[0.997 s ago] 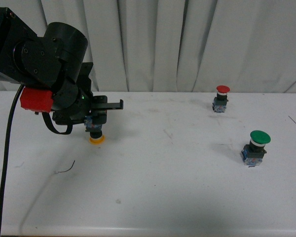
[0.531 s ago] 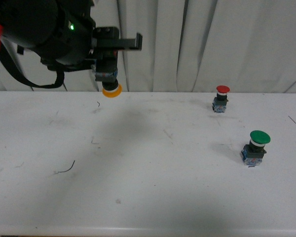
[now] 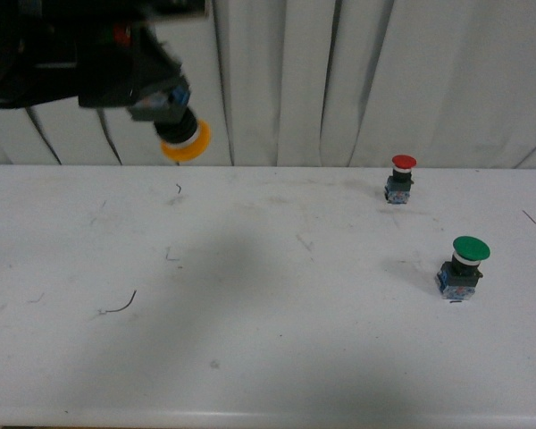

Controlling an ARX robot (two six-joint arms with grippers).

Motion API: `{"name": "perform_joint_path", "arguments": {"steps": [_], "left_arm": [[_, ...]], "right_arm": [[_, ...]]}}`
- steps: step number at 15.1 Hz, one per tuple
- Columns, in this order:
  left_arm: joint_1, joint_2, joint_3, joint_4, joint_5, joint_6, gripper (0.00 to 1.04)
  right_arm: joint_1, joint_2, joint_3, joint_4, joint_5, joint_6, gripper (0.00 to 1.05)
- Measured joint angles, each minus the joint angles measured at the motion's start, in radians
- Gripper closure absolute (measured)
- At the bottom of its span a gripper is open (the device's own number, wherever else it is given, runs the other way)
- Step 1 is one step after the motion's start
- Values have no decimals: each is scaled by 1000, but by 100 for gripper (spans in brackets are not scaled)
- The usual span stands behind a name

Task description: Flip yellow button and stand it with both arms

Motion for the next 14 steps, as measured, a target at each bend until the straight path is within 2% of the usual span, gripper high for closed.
{"name": "perform_joint_path", "arguments": {"steps": [4,6,11,14], "left_arm": [[14,-5,-89,317,349,-270,72],[19,56,-126,542,456,-443,72],[-19,280,-151,999,478,-776,72],[-40,348,-151,1085,473,-841,73]], "right_arm": [[0,0,0,0,0,0,6],[0,0,0,0,0,0,6],[0,0,0,0,0,0,6],[0,0,0,0,0,0,6]]}}
